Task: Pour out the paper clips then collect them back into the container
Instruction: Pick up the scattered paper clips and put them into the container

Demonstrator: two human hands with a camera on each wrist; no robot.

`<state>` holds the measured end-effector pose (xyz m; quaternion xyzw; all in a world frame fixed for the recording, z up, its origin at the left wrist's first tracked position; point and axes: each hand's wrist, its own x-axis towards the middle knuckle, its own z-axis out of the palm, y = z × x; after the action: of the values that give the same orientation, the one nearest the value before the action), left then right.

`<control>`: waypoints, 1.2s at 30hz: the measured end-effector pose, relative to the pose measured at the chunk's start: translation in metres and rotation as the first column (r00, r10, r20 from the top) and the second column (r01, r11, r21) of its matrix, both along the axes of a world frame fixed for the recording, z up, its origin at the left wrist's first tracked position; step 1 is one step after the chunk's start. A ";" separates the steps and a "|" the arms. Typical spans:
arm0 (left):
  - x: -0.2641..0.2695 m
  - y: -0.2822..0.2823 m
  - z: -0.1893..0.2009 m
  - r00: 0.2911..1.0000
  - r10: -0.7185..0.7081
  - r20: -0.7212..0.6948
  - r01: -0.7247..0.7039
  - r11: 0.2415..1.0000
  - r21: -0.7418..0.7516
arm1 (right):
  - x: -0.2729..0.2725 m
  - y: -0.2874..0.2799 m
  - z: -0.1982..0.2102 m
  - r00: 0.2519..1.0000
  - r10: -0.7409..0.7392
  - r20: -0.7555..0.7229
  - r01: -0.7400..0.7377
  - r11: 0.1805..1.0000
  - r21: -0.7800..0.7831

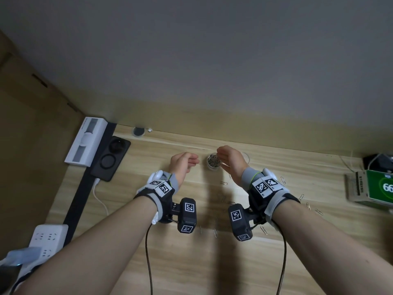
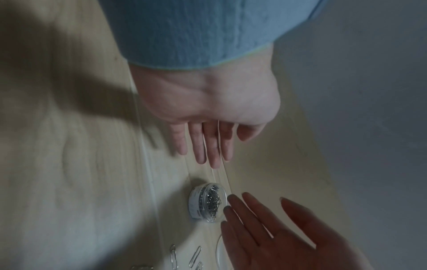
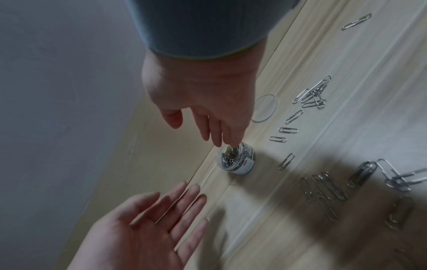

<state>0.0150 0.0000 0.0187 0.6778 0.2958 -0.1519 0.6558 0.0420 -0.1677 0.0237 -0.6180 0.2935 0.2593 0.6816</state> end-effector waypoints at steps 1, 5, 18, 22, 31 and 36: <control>-0.003 0.001 0.001 1.000 -0.008 0.005 0.008 1.000 0.001 | -0.003 0.001 0.002 1.000 -0.005 0.016 0.005 1.000 0.006; -0.016 0.006 0.008 0.999 -0.043 0.008 0.043 0.999 0.004 | -0.017 -0.001 0.008 0.997 0.042 0.060 -0.042 0.999 -0.009; -0.108 -0.006 -0.022 0.931 -0.317 -0.182 0.358 0.891 0.279 | -0.129 -0.067 -0.012 0.998 0.068 -0.007 -0.068 0.976 -0.206; -0.152 -0.013 -0.041 0.856 -0.470 -0.215 0.513 0.721 0.466 | -0.179 -0.078 -0.034 0.984 0.177 -0.021 -0.173 0.924 -0.340; -0.191 -0.018 -0.056 0.744 -0.650 -0.155 0.573 0.502 0.647 | -0.253 -0.069 -0.065 0.897 0.441 -0.007 -0.350 0.702 -0.621; -0.196 -0.020 -0.060 0.708 -0.680 -0.188 0.605 0.447 0.659 | -0.264 -0.064 -0.067 0.835 0.548 -0.045 -0.402 0.553 -0.730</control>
<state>-0.1815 -0.0201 -0.0417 0.9346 0.0162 -0.2342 0.2672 -0.2219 -0.2319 -0.0429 -0.9096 0.1259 0.2400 0.3150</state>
